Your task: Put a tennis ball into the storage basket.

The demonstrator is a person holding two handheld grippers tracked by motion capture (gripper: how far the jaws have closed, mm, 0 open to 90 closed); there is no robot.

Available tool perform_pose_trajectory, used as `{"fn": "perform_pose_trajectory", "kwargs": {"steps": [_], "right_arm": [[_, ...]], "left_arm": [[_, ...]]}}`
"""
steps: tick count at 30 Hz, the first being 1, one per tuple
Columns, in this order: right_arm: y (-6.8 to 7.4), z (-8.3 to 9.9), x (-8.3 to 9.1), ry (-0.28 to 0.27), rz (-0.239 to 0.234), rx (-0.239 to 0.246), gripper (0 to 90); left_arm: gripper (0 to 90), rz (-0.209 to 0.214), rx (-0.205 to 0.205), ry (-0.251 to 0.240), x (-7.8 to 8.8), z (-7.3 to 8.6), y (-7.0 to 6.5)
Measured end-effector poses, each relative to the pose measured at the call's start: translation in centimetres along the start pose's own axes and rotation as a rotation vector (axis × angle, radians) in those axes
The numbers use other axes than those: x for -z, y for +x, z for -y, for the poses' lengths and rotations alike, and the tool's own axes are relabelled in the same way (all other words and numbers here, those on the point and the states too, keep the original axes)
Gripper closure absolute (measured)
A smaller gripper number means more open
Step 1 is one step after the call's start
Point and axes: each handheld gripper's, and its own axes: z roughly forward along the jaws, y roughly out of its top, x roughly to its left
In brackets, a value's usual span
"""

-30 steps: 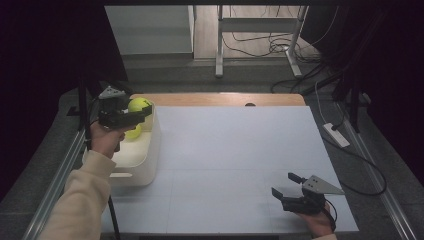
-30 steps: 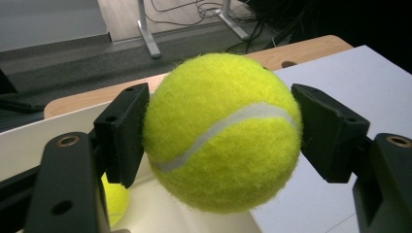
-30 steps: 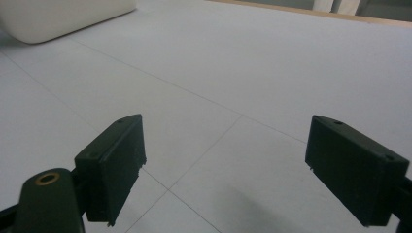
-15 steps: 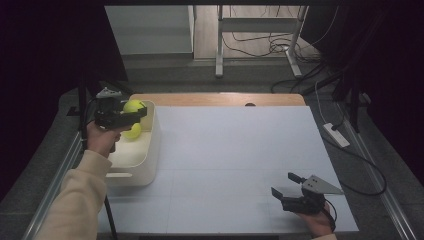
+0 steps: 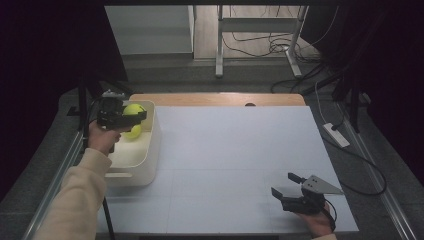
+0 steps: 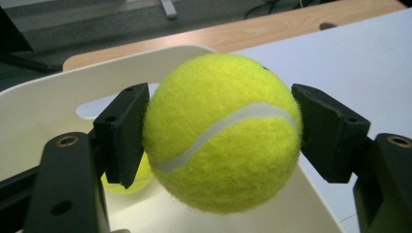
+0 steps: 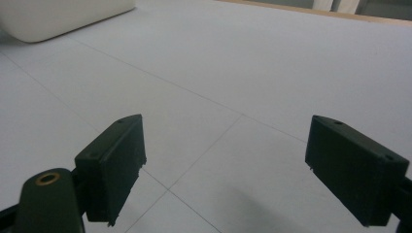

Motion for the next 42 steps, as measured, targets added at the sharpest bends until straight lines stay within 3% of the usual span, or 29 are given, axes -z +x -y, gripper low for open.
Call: {"fn": "perform_pose_trajectory", "kwargs": {"steps": [15, 21, 31, 33, 37, 42], "right_arm": [[-0.1, 0.0, 0.0, 0.002, -0.001, 0.0, 14.4], [-0.1, 0.0, 0.0, 0.004, 0.002, 0.0, 14.4], [0.0, 0.0, 0.0, 0.003, 0.004, 0.002, 14.4], [0.0, 0.0, 0.0, 0.001, 0.002, 0.002, 14.4], [0.0, 0.0, 0.0, 0.003, 0.0, 0.003, 14.4], [0.0, 0.1, 0.0, 0.002, 0.001, 0.004, 14.4]], "left_arm": [[26.5, -0.014, 0.024, 0.107, -1.9, 0.5, 0.9], [26.4, -0.022, 0.028, 0.117, -2.0, 0.7, 1.3], [25.7, -0.024, 0.026, 0.104, -1.6, 0.7, 1.3], [24.9, -0.016, 0.041, 0.094, -1.5, 0.7, 1.3], [12.2, 0.0, 0.069, 0.048, -0.9, 0.2, 1.1], [6.1, 0.024, 0.049, -0.011, 0.1, 0.1, 0.8]]}}
